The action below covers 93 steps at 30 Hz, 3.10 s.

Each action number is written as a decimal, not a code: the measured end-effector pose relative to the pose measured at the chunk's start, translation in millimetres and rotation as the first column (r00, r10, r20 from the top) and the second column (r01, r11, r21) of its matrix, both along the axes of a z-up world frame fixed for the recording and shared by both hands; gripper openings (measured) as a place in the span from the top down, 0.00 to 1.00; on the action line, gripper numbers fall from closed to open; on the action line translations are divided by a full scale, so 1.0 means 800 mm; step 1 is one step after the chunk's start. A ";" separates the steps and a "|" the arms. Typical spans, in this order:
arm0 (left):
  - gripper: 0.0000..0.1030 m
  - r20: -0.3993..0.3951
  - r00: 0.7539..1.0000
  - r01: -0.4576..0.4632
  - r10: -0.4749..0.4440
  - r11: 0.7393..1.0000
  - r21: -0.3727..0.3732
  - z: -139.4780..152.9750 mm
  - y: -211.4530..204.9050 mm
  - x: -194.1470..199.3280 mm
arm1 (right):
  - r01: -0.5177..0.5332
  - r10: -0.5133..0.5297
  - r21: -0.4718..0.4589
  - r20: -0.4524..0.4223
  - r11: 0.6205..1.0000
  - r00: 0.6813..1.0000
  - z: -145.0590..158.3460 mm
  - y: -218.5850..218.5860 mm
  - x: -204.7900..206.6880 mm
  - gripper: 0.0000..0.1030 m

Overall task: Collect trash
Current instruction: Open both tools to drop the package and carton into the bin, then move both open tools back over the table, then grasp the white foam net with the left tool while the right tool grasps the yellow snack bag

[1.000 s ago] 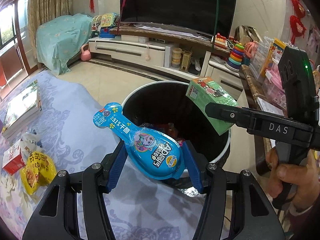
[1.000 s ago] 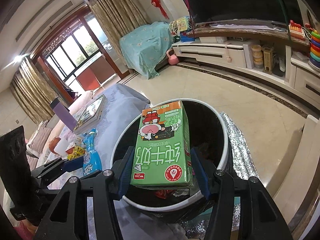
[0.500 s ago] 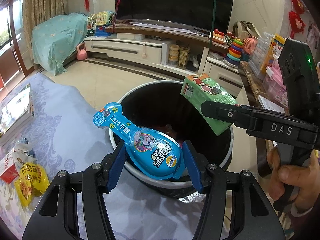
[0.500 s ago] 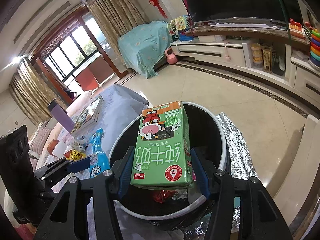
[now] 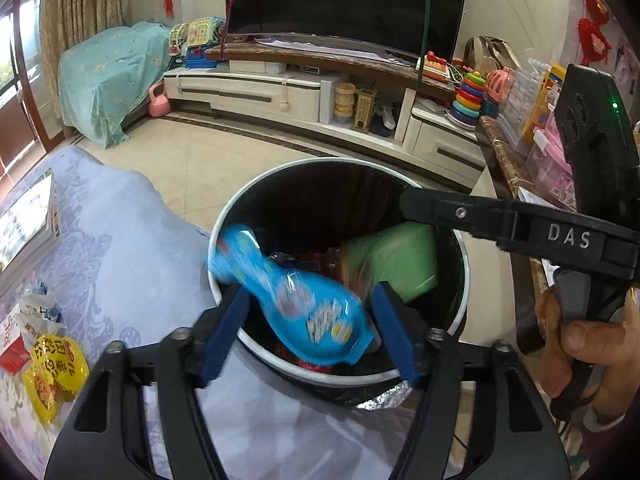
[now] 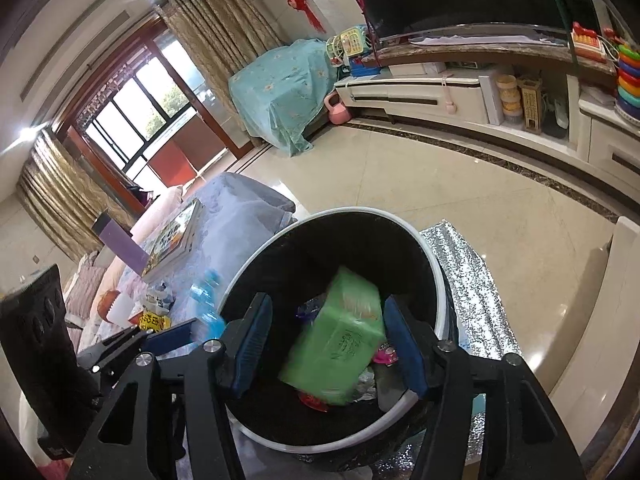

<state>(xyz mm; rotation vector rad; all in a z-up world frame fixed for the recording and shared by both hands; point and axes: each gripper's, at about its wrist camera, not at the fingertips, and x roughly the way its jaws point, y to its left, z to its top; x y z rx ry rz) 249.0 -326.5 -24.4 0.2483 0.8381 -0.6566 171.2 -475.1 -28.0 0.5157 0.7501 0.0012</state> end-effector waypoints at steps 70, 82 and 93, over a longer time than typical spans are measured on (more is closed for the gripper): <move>0.20 -0.054 0.787 -0.616 0.614 0.781 -0.099 -0.034 0.486 0.059 | -0.284 0.287 -0.119 0.002 0.951 0.958 -0.040 0.323 0.094 0.16; 0.46 -0.022 0.829 -0.557 0.559 0.819 -0.139 -0.051 0.507 0.137 | -0.234 0.234 -0.054 -0.009 0.971 0.972 -0.066 0.313 0.104 0.43; 0.79 -0.016 0.851 -0.521 0.525 0.842 -0.142 -0.048 0.494 0.117 | -0.212 0.212 -0.017 -0.011 0.977 0.977 -0.068 0.307 0.104 0.71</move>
